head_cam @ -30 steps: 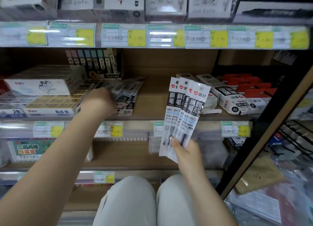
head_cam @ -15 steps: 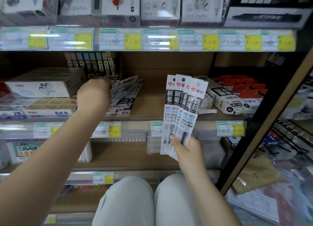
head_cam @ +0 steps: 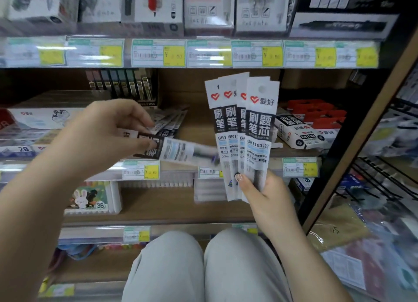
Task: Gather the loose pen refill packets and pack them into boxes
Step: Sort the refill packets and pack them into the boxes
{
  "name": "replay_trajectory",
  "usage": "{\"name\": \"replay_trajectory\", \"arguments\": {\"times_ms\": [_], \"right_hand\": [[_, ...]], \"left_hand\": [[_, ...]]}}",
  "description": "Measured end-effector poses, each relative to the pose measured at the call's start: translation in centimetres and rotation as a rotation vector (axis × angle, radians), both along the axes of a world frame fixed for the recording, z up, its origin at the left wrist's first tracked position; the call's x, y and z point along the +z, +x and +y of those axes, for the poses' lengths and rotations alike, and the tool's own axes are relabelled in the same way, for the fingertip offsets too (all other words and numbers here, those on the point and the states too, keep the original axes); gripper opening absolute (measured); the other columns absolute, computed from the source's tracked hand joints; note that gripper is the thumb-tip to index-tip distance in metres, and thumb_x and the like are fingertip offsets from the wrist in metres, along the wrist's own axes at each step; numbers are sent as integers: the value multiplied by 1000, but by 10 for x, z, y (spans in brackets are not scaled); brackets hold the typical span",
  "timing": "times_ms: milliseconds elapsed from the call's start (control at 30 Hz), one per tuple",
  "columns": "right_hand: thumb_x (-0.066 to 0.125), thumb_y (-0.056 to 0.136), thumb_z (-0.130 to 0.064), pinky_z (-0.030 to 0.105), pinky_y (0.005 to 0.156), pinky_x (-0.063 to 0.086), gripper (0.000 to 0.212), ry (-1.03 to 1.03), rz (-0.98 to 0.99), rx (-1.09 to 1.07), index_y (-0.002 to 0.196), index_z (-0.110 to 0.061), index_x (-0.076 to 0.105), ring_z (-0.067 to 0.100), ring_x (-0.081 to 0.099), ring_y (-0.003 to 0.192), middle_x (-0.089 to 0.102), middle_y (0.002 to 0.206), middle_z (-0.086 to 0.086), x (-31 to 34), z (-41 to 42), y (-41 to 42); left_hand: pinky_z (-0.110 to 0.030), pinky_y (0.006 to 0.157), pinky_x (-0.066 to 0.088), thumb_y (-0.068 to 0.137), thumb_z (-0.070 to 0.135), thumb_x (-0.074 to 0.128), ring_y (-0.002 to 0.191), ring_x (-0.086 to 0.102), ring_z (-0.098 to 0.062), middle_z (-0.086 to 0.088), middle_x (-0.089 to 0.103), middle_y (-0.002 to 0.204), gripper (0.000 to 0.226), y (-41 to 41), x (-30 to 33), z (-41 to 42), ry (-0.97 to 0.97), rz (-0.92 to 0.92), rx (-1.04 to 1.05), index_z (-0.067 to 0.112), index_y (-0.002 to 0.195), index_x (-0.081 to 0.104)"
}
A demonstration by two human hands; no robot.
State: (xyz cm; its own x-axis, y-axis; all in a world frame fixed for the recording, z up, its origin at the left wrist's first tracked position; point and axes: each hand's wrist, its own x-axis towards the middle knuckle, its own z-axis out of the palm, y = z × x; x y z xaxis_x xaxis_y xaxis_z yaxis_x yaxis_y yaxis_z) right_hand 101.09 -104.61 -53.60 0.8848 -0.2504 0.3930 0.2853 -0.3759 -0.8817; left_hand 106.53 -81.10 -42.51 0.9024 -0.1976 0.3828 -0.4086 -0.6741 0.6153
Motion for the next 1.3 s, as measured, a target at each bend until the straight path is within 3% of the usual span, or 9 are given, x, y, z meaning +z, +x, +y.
{"name": "replay_trajectory", "arguments": {"times_ms": [100, 233, 400, 467, 567, 633, 800, 1000, 1300], "right_hand": [[59, 89, -12, 18, 82, 49, 26, 11, 49, 70, 90, -38, 61, 4, 63, 94, 69, 99, -8, -1, 3, -2], [58, 90, -8, 34, 86, 53, 22, 166, 318, 327, 86, -26, 69, 12, 67, 90, 73, 91, -6, -7, 9, -3], [59, 89, -6, 25, 80, 53, 17, 245, 445, 459, 90, -19, 69, 11, 67, 86, 72, 93, -1, -20, 15, -1], [63, 85, -12, 31, 82, 51, 10, 280, 488, 501, 89, -18, 69, 15, 65, 87, 71, 93, 2, -26, 17, 0], [67, 71, -31, 49, 94, 45, 22, 324, 506, 500, 88, -19, 73, 23, 62, 93, 70, 96, 6, -35, 22, 0], [68, 78, -23, 50, 95, 45, 8, 412, 497, 459, 82, -22, 75, 23, 63, 91, 71, 93, 5, -40, 24, 3], [64, 84, -17, 43, 89, 49, 19, 576, 422, 363, 76, -28, 76, 19, 66, 84, 73, 82, -3, -47, 31, 11], [53, 92, -6, 33, 85, 54, 21, 618, 357, 310, 101, -17, 69, 19, 68, 94, 73, 99, 4, -55, 45, 15], [52, 93, -4, 19, 75, 51, 26, 450, 355, 268, 95, -25, 67, 5, 68, 89, 73, 91, -9, -80, 53, 18]], "left_hand": [[-26, 55, 40, 65, 19, 83, 53, 56, 1, 8, 67, 74, 23, -1, 2, -6, 123, 90, -16, 30, 70, 64], [-34, 69, 52, 65, 18, 83, 74, 65, -18, 10, 69, 82, 26, 4, 2, -16, 235, 225, -82, 31, 75, 63], [-27, 71, 49, 69, 11, 80, 79, 64, 4, 21, 71, 82, 33, 12, -7, -24, 302, 369, -289, 32, 89, 65], [-23, 67, 44, 70, 10, 79, 79, 64, 6, 23, 70, 83, 33, 15, -10, -25, 265, 404, -324, 33, 90, 65], [-26, 66, 45, 71, 10, 78, 78, 67, -8, 13, 73, 85, 25, 22, -19, -23, 137, 429, -309, 24, 89, 68], [-27, 56, 47, 76, 15, 76, 68, 66, -12, 7, 74, 81, 19, 26, -26, -24, -41, 415, -236, 21, 90, 65], [-30, 70, 58, 90, 29, 57, 72, 72, -16, 3, 74, 73, 19, 18, -66, -42, -511, 481, -108, 12, 98, 60], [-30, 69, 52, 98, 20, 46, 76, 69, -17, 0, 75, 79, 31, -6, -137, -75, -749, 587, -85, 20, 81, 71], [-42, 86, 51, 99, 16, 41, 92, 69, -24, -10, 74, 96, 34, -6, -174, -77, -1004, 547, -8, 17, 89, 74]]}}
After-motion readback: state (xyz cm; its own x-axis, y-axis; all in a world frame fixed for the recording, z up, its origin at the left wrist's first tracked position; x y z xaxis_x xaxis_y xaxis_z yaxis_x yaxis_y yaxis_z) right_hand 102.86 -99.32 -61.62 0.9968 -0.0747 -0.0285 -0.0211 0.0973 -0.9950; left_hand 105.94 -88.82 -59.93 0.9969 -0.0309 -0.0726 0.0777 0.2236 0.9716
